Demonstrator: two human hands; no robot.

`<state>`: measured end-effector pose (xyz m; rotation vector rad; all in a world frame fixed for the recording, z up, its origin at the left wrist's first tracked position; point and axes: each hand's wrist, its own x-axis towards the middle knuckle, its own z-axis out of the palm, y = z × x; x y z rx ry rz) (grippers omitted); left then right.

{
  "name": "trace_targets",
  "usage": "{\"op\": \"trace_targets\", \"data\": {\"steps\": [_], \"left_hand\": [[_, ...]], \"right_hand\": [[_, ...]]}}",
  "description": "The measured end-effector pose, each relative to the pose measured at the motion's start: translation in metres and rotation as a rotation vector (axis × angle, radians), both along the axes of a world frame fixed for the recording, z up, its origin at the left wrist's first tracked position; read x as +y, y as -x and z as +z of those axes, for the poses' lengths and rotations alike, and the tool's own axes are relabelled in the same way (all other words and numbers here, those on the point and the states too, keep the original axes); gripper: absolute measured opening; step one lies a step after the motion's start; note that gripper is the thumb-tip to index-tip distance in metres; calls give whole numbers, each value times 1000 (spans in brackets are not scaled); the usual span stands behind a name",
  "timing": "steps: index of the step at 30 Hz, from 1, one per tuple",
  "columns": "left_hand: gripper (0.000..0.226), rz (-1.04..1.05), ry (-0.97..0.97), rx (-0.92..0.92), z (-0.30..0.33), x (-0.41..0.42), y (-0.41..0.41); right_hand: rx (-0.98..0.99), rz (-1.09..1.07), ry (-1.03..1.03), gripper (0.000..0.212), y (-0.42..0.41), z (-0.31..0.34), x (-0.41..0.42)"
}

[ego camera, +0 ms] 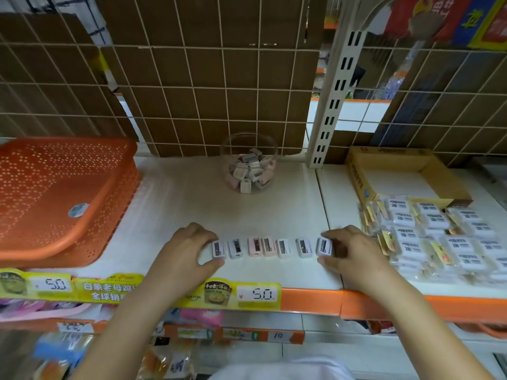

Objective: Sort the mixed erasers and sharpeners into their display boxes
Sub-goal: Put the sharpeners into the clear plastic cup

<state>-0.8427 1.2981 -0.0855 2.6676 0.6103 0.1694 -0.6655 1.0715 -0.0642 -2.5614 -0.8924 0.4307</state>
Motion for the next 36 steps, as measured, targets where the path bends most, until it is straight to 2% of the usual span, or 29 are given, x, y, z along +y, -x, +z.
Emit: {"op": "trace_targets", "data": {"steps": [2, 4, 6, 9, 13, 21, 26, 32, 36], "left_hand": [[59, -3, 16, -20, 2, 0, 0], [59, -12, 45, -75, 7, -2, -1], [58, -34, 40, -176, 17, -4, -4], [41, -67, 3, -321, 39, -13, -12], [42, -129, -58, -426, 62, -24, -19], [41, -115, -83, -431, 75, -18, -27], [37, 12, -79, -387, 84, 12, -76], [39, 29, -11, -278, 74, 50, -127], [42, 26, 43, -294, 73, 52, -120]], "right_hand": [[-25, 11, -15, 47, 0, 0, 0], [-49, 23, -74, 43, 2, 4, 2], [-77, 39, -173, 40, 6, 14, 8], [-104, 129, -333, 40, 18, 33, 20], [-145, 252, -446, 39, 33, 50, 32], [-201, 271, -475, 42, 24, 65, 49], [-222, 177, -526, 42, -21, 71, 100], [-145, 187, -427, 23, -55, 54, 157], [-167, 174, -418, 21, -51, 58, 147]]}}
